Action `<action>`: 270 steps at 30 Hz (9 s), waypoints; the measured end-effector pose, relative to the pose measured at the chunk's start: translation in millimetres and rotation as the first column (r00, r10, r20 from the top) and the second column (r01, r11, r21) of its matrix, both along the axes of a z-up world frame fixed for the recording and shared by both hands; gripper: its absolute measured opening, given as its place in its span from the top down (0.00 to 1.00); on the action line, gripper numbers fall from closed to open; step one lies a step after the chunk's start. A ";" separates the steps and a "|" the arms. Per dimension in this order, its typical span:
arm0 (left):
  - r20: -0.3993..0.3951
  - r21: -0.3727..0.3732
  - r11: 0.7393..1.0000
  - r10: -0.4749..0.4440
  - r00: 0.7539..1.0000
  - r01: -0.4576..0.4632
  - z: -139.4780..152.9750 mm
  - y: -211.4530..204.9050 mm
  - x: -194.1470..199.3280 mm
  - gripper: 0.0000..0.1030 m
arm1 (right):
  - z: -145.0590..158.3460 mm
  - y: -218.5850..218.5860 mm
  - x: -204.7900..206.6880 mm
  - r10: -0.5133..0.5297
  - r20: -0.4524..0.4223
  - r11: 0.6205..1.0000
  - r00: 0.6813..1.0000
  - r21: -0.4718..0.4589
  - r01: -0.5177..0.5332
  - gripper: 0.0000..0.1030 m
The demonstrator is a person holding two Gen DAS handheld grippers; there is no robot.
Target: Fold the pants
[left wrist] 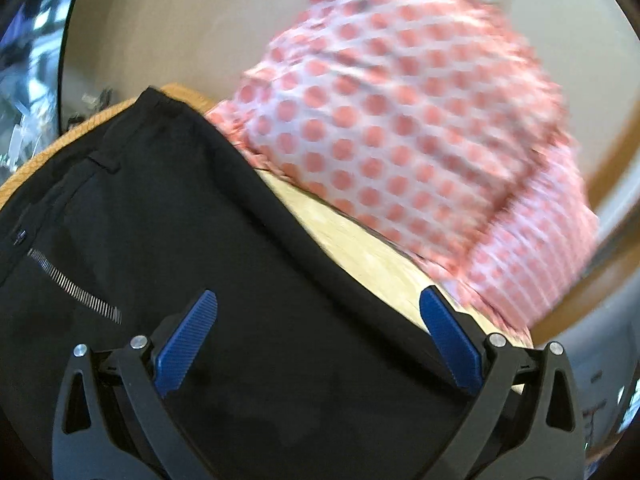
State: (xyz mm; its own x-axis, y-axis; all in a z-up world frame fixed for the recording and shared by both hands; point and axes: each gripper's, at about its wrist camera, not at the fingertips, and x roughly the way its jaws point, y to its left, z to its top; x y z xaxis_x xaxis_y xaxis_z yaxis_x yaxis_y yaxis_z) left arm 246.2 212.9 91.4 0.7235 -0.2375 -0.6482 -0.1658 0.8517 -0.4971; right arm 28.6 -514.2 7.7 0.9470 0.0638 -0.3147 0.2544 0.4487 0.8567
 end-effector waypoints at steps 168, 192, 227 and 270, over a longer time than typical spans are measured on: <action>0.130 0.159 0.987 0.009 0.992 -0.030 -47.8 -14.8 -245.2 0.04 | -8.2 392.7 80.6 0.778 -0.303 0.444 0.550 -0.355 -0.823 0.92; 0.108 0.031 0.929 0.364 0.925 -0.369 -61.2 85.1 -288.8 0.04 | 1.8 494.2 21.3 0.862 -0.334 0.142 0.382 -0.565 -0.813 0.46; -0.046 -0.413 0.857 0.319 0.947 -0.309 -85.8 123.5 -251.1 0.03 | 1.6 491.6 18.5 0.904 -0.277 0.130 0.327 -0.550 -0.825 0.27; 0.042 0.461 0.688 -0.648 0.760 0.561 -37.5 -250.5 -198.8 0.98 | 49.0 231.8 -35.4 0.615 0.011 0.723 0.788 -0.407 -0.559 0.17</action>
State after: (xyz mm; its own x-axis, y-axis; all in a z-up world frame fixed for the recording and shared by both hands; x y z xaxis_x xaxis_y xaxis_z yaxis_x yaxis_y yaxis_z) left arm 47.4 -37.6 53.9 0.6296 -0.4203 -0.6534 0.5145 0.8558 -0.0547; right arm -6.8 -282.5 56.6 0.7920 0.5300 -0.3032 -0.2713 0.7503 0.6029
